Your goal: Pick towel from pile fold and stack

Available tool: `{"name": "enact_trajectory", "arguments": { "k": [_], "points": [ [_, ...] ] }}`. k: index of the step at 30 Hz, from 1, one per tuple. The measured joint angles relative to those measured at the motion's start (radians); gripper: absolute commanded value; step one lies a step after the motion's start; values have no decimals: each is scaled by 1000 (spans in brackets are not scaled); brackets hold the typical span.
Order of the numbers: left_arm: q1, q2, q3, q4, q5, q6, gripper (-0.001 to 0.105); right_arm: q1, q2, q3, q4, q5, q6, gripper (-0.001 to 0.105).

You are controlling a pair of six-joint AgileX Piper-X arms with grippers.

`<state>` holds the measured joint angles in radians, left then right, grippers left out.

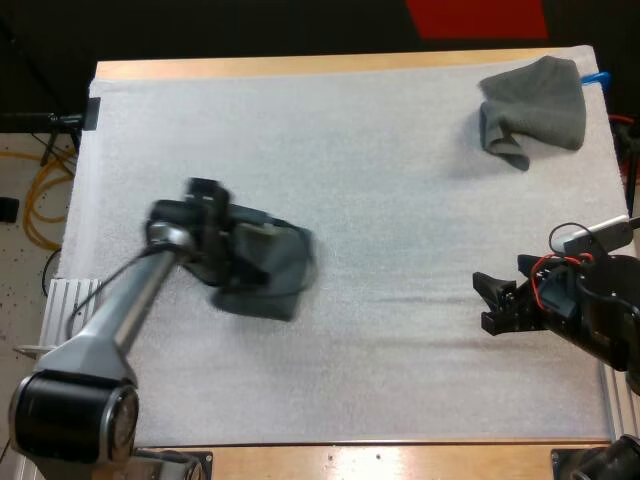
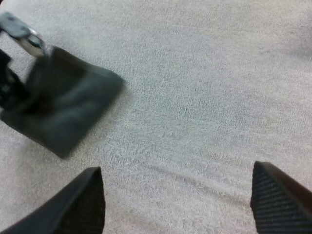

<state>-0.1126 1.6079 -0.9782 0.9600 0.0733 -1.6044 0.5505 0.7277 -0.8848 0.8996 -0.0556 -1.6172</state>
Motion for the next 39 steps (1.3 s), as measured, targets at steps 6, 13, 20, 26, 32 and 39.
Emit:
{"name": "enact_trajectory", "arguments": {
  "k": [6,13,20,26,32,39],
  "points": [
    [192,-1,-3,16,-54,42,0,0,0,0,0,0,0,62],
    [303,-1,-25,15,-143,63,0,0,0,0,0,0,0,62],
    [311,-1,-76,22,-157,105,14,0,0,0,0,0,7,62],
    [311,-1,-102,40,-185,109,44,0,0,0,0,0,22,62],
    [311,-3,-138,81,-318,109,45,0,0,0,0,0,23,62],
    [311,-114,-190,112,-316,81,45,0,0,0,0,0,23,62]
  ]
}}
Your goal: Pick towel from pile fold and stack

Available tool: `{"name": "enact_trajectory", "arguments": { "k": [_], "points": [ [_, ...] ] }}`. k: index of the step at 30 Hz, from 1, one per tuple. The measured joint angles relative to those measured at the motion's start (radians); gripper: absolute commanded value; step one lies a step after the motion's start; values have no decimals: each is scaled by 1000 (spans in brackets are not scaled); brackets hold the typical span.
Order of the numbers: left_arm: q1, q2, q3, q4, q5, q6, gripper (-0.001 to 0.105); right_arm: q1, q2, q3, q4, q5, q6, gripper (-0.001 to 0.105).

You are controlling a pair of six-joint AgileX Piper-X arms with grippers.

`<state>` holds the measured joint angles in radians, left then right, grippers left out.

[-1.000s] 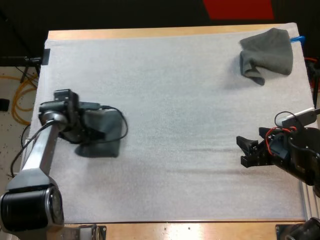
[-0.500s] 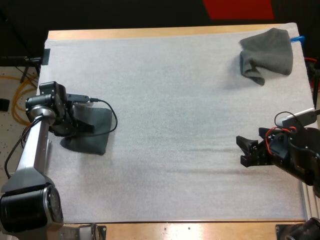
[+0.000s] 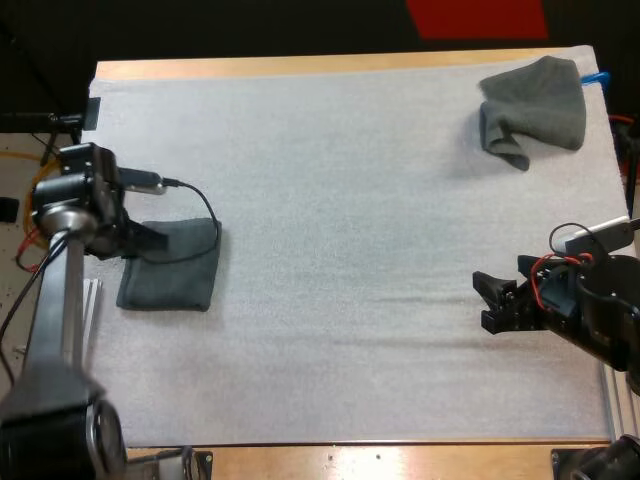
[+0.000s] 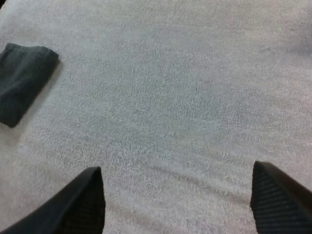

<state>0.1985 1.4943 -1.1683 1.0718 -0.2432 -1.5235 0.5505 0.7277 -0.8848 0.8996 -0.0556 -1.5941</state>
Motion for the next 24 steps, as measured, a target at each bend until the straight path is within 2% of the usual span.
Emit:
{"name": "enact_trajectory", "arguments": {
  "k": [3,7,11,14,19,24],
  "points": [
    [0,-110,0,0,82,-14,45,0,0,0,0,0,0,62],
    [-4,-271,0,-2,271,-53,45,0,0,0,0,0,0,62],
    [-22,-411,0,-2,420,-59,45,0,0,0,0,0,0,62],
    [-50,-494,0,-6,454,-72,45,0,0,0,0,3,0,62],
    [-139,-597,0,-29,458,-93,45,-25,41,0,0,44,-14,62],
    [-210,-647,0,-29,460,-93,45,-162,106,0,0,47,-64,62]
  ]
}}
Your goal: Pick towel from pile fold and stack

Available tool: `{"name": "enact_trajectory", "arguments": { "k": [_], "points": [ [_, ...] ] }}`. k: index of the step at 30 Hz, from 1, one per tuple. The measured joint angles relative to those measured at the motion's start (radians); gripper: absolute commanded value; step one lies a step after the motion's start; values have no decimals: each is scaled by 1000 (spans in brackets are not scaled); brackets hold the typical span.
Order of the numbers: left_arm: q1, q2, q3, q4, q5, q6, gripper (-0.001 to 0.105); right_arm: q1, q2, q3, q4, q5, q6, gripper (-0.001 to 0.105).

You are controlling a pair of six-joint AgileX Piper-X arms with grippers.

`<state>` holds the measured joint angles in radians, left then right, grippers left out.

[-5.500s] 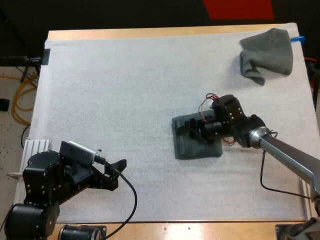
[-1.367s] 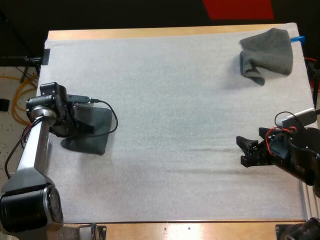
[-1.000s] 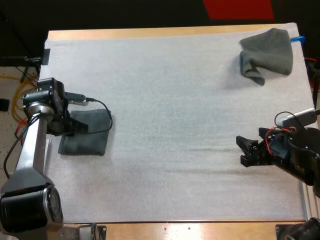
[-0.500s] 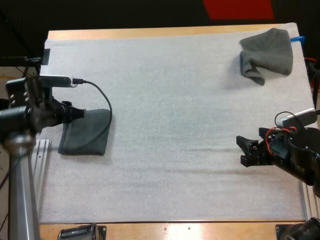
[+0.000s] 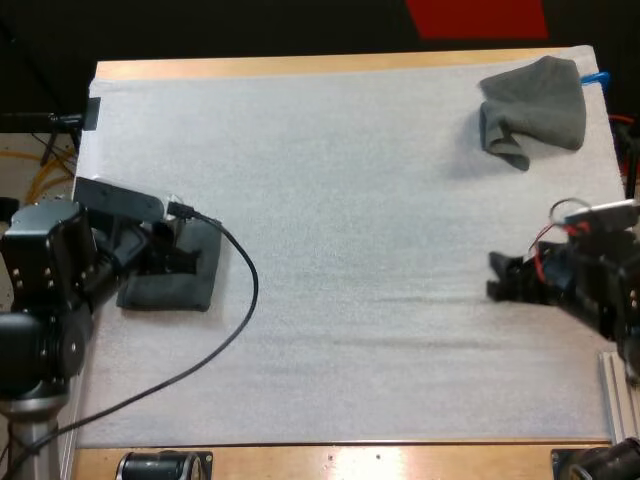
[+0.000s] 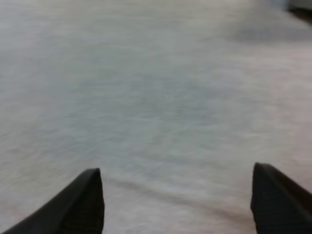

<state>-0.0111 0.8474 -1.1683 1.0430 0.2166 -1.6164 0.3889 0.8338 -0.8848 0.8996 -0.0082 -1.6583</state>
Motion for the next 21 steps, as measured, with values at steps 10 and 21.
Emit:
{"name": "enact_trajectory", "arguments": {
  "k": [10,21],
  "points": [
    [-16,-77,2,0,-13,24,45,-332,-31,0,32,-52,-119,62],
    [-16,-283,85,1,-65,92,45,-397,-250,0,183,-10,-216,62]
  ]
}}
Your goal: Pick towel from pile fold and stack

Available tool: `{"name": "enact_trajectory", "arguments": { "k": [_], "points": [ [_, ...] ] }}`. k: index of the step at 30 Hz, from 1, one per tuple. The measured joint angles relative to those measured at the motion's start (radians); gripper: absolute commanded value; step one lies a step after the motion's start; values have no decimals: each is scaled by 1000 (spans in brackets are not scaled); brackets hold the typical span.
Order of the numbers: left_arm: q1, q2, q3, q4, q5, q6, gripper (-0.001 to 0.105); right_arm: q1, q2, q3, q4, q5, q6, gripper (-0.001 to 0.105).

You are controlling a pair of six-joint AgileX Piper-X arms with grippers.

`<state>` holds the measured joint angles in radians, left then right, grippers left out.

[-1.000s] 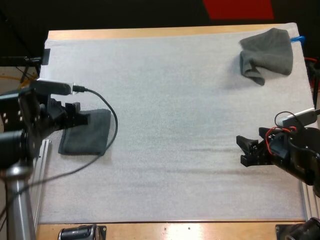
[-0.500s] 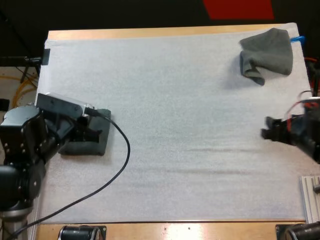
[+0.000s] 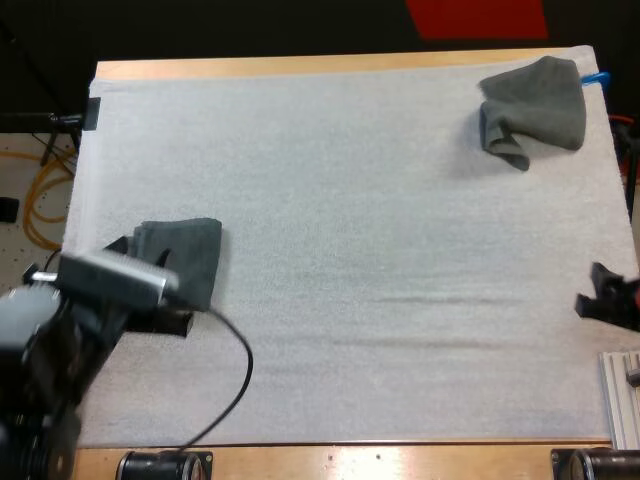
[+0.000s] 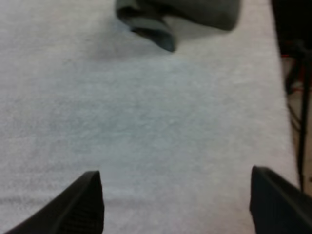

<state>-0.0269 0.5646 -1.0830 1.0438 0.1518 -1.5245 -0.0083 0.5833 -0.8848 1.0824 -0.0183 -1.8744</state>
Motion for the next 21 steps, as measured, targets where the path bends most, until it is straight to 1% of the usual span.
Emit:
{"name": "enact_trajectory", "arguments": {
  "k": [4,9,11,14,17,19,21],
  "points": [
    [0,-106,0,0,-1,25,45,0,-109,0,3,17,-3,62],
    [0,-213,0,44,-42,61,45,0,-256,0,1,16,-3,62],
    [0,-242,0,74,-43,65,45,0,-309,0,1,4,-3,62],
    [0,-287,3,117,-43,61,45,0,-373,0,3,-43,-3,62],
    [0,-317,22,172,2,37,45,0,-420,0,22,-112,-3,62],
    [0,-336,41,216,23,36,45,0,-444,0,53,-128,-3,62],
    [0,-358,59,259,29,36,45,0,-464,0,93,-129,-3,62]
  ]
}}
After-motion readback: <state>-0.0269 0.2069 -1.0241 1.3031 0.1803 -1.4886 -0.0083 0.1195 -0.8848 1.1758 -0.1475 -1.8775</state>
